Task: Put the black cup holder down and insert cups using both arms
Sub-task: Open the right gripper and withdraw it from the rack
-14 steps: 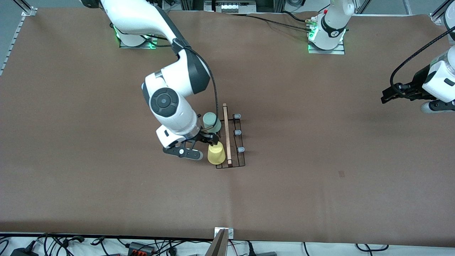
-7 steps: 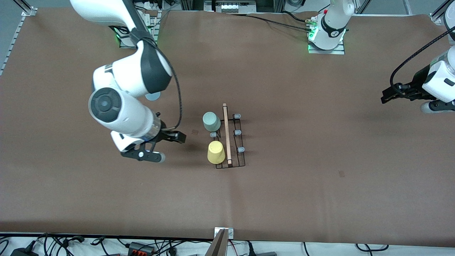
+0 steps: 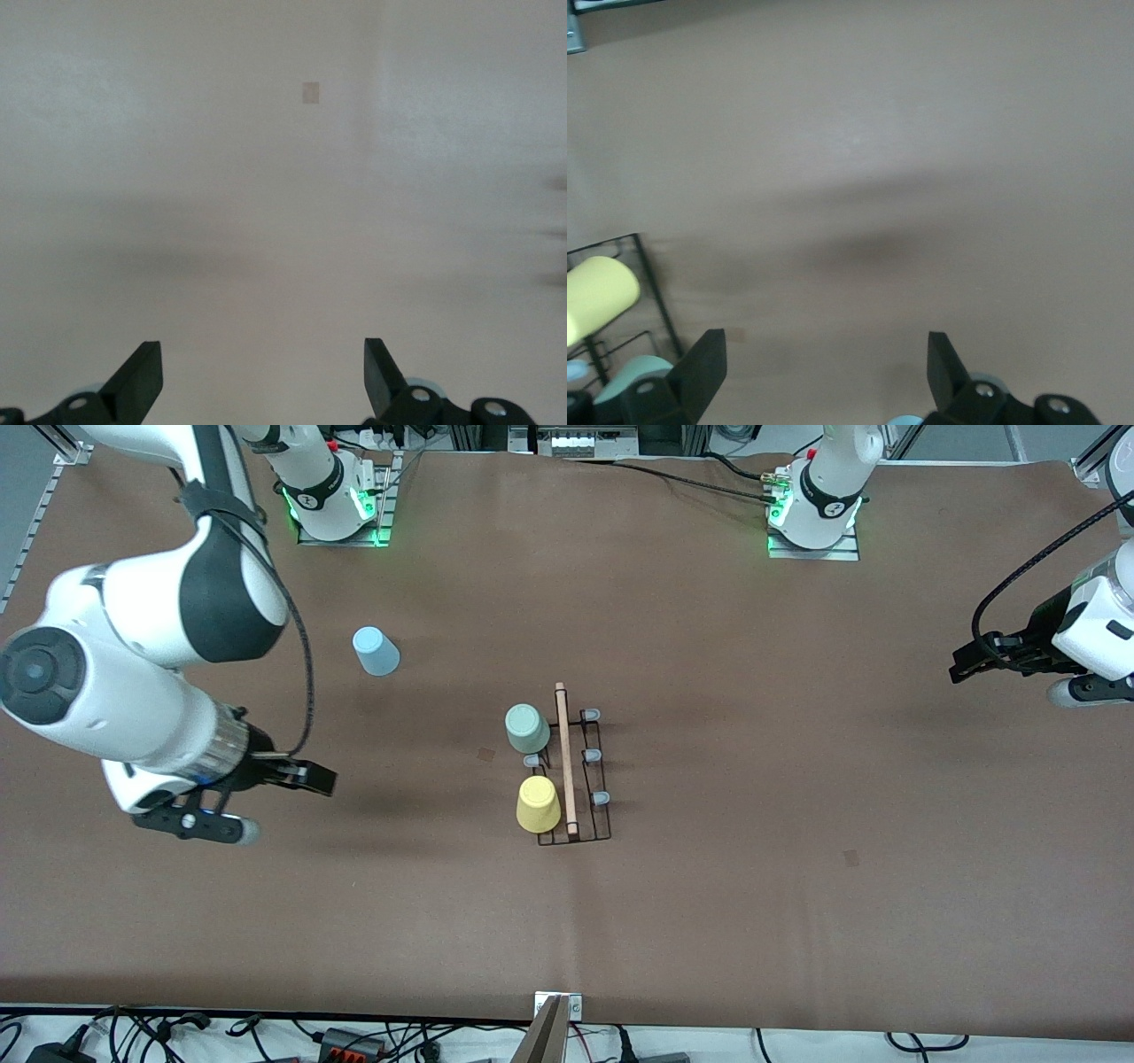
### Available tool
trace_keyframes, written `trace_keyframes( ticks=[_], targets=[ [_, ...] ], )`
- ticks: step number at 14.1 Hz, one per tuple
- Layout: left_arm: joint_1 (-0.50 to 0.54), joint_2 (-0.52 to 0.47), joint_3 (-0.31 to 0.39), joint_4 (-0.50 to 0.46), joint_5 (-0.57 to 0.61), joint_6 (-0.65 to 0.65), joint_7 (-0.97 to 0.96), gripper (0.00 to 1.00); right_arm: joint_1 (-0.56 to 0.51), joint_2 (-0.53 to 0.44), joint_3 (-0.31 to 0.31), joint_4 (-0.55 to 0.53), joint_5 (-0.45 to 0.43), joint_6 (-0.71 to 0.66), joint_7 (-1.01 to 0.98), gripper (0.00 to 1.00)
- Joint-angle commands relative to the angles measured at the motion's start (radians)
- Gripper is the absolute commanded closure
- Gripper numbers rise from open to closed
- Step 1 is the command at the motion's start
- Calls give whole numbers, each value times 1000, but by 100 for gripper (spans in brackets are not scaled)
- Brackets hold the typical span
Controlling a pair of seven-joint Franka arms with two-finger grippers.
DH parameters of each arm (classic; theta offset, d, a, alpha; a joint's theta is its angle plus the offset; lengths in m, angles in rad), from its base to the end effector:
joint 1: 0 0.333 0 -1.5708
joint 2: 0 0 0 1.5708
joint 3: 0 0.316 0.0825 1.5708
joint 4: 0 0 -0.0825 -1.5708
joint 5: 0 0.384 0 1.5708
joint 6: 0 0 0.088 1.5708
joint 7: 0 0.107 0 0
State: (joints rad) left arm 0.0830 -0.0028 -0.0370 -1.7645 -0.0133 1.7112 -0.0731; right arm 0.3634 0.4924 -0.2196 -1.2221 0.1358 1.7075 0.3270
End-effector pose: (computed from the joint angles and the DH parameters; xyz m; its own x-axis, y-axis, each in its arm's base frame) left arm 0.5563 0.0243 0.5461 0.9914 0.1206 -0.0513 0.1212 -0.9926 0.0092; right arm 0.6847 0.1472 0.4972 0.9846 -0.1749 -0.0066 -0.1750 -0.9841 -0.0310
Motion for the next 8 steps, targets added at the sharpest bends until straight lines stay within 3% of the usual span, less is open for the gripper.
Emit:
trace_keyframes(
  ticks=[1,5,8],
  targets=[
    [6,-2,2,2,-33,-5,18,0,-221,-187,216,-200,-79,37,-49,0],
    [6,-2,2,2,-33,-5,18,0,-362,-259,235,-211,-99,14,-268,0],
    [6,-2,2,2,-33,-5,18,0,-360,-285,169,-198,-97,-43,-347,0]
  ],
)
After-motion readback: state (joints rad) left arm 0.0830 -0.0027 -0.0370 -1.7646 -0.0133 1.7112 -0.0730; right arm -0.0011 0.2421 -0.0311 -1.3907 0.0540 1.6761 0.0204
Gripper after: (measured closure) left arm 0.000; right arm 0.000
